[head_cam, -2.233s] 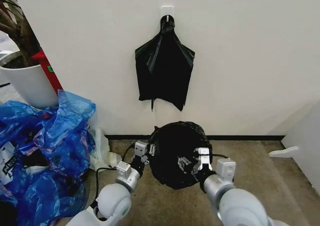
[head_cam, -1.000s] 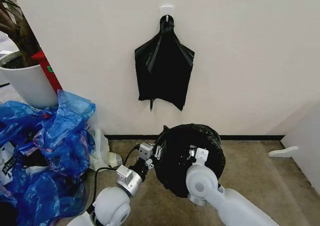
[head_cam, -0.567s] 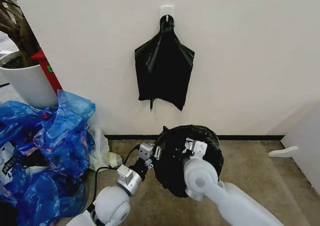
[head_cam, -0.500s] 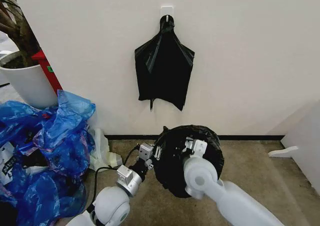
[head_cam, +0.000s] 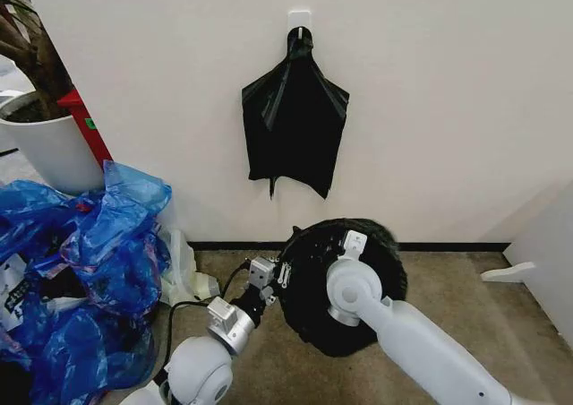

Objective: Place the garbage bag over the trash bin.

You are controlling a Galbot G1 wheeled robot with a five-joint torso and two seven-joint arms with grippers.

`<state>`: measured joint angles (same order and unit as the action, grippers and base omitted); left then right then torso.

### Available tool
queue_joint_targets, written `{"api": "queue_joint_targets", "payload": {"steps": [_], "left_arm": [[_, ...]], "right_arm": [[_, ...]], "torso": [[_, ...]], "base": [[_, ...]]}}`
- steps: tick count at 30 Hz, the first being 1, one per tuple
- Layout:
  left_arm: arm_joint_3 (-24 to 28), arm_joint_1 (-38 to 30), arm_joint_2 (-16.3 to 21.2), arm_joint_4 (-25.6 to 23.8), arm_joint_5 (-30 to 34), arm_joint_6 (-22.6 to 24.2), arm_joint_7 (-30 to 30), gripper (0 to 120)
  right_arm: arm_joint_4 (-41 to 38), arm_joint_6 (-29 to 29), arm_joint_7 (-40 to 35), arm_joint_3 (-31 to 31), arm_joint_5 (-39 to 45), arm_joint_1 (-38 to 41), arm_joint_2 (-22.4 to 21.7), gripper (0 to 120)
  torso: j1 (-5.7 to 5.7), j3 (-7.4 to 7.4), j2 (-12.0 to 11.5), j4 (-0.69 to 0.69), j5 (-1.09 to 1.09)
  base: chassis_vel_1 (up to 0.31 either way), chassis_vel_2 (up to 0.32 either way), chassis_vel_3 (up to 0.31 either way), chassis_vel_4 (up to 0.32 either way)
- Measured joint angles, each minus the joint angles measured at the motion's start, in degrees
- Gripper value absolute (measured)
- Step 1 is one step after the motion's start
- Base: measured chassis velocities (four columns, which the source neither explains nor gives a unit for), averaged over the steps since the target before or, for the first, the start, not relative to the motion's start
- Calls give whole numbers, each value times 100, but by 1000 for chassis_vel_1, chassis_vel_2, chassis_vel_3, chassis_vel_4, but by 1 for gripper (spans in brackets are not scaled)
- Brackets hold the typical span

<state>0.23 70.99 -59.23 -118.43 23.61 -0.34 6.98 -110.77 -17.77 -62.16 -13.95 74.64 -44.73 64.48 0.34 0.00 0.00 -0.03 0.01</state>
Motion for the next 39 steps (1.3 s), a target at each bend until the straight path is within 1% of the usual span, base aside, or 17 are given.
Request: {"api": "queue_joint_targets", "payload": {"steps": [1, 6, 12, 17, 29, 32, 34, 39], "left_arm": [[-6, -20, -18, 21, 14, 1, 41, 1], [4, -6, -43, 11, 34, 19, 76, 1], [7, 62, -24, -141, 39, 65, 81, 1], [6, 145, 28, -282, 49, 104, 26, 1], [33, 209, 175, -517, 49, 135, -147, 1], [29, 156, 151, -453, 62, 134, -83, 1], [20, 83, 91, -316, 110, 132, -17, 1], [12, -18, -7, -108, 198, 148, 179, 1]], "right_arm": [[-37, 1, -5, -10, -3, -27, -8, 0], [-55, 5, -25, -32, -13, -64, -28, 0], [187, 6, 5, 86, -13, -62, 25, 0], [469, 4, 106, 169, -84, 22, 84, 0], [680, 41, 162, 208, -255, 49, 165, 0], [542, 60, 128, 176, -254, 15, 108, 0], [287, 63, 111, 114, -187, -23, 17, 0], [-130, 62, 117, -5, 7, -111, -123, 0]], "torso": [[0, 0, 0, 2, -1], [0, 0, 0, 1, -2], [0, 0, 0, 2, -1], [0, 0, 0, 2, -1], [0, 0, 0, 2, -1], [0, 0, 0, 2, 0], [0, 0, 0, 0, -2], [0, 0, 0, 2, -1]], "base": [[0, 0, 0, 0], [0, 0, 0, 0], [0, 0, 0, 0], [0, 0, 0, 0], [0, 0, 0, 0], [0, 0, 0, 0], [0, 0, 0, 0], [0, 0, 0, 0]]}}
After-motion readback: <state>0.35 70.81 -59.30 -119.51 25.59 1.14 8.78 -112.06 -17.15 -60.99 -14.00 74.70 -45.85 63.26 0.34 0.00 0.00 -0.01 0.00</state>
